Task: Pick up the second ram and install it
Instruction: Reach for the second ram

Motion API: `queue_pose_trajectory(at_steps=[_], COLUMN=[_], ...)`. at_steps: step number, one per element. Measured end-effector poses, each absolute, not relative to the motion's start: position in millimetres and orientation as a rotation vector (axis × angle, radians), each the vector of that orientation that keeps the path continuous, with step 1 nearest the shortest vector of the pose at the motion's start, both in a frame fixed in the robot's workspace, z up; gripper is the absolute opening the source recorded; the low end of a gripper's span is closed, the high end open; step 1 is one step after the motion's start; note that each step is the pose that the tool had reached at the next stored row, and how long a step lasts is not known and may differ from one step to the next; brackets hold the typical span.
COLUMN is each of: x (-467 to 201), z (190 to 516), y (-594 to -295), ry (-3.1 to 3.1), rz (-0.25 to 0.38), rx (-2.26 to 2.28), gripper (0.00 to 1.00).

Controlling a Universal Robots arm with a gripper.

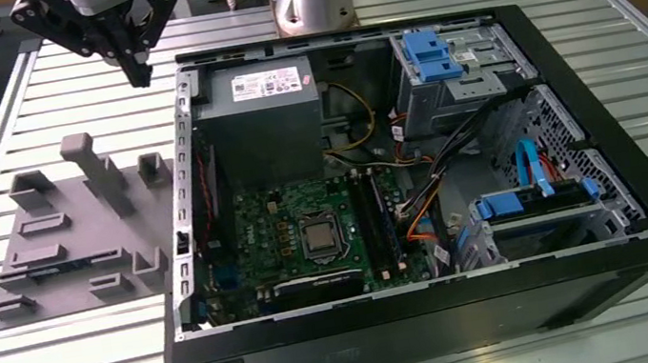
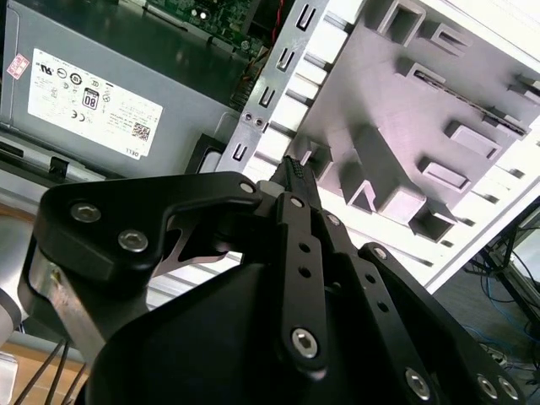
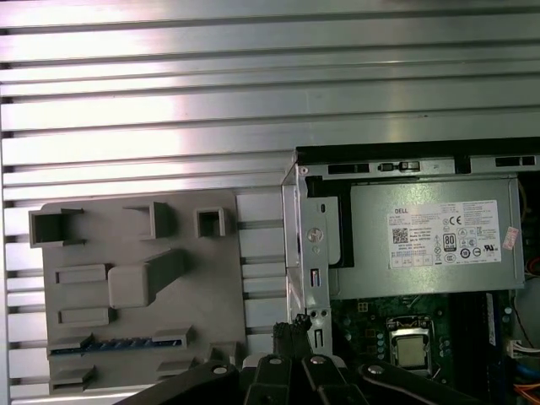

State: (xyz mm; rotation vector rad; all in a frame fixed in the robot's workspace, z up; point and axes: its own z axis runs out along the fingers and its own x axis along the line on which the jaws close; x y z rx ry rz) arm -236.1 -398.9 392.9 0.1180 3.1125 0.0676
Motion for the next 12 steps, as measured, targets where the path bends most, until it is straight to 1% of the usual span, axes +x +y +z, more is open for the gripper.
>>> queue_pose_trajectory(at_steps=[12], x=[-238.8], z=[392.8], y=[-398.9], ry=[3.112], rz=[0.068], rx=[0.118], gripper=[0.11])
